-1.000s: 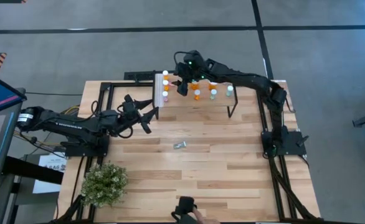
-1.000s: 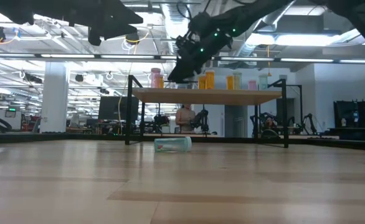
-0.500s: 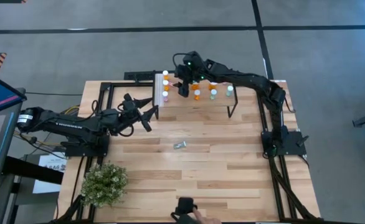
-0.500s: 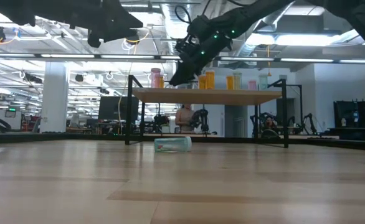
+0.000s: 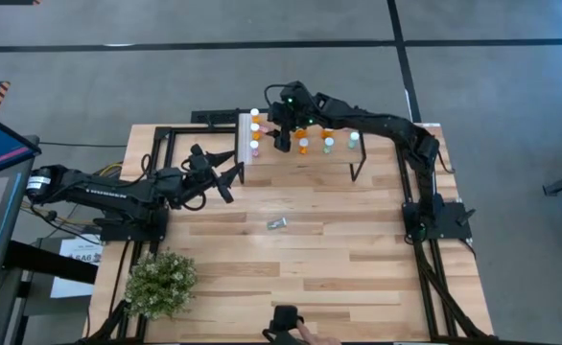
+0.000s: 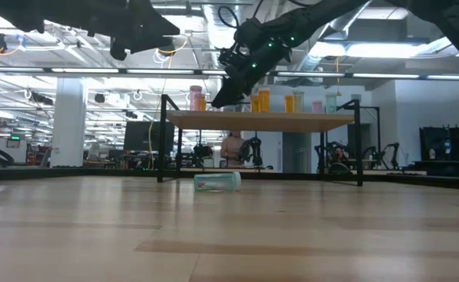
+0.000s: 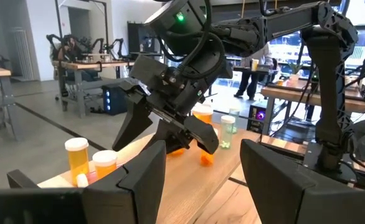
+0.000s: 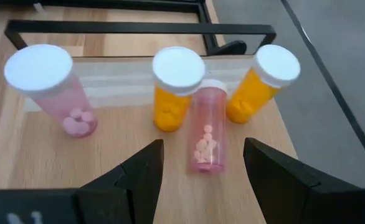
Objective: Pick and place medicine bottles onto shelf by color
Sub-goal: Adjust the small pink pill bottle on the shelf
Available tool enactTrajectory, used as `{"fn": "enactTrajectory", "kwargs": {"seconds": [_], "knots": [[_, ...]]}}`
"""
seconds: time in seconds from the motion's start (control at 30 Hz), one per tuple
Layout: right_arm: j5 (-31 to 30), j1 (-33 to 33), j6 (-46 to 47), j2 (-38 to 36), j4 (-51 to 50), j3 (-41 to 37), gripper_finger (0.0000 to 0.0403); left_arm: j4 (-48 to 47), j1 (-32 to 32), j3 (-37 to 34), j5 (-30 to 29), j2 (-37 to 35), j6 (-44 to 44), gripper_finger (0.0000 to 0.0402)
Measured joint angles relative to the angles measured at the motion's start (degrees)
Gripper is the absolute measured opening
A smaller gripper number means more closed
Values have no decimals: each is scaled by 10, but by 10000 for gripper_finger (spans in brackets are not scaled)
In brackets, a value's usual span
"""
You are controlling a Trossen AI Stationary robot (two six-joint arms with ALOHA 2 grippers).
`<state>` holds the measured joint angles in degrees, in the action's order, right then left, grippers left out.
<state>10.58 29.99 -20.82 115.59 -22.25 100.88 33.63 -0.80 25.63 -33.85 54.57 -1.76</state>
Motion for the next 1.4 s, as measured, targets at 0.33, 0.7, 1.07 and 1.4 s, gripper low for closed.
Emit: {"fn": "enactTrajectory", "kwargs": {"seconds": [0.33,0.7,1.07,1.4], "knots": [[-16,-1,-26,0,-42,50,245,0,0,0,0,0,0,194],[-16,0,-50,-1,-158,119,245,1,0,0,0,0,0,194],[-16,-9,-56,0,-180,119,245,4,0,0,0,0,-2,194],[-32,-12,-68,55,-213,189,245,8,-3,0,1,0,-2,194]]}}
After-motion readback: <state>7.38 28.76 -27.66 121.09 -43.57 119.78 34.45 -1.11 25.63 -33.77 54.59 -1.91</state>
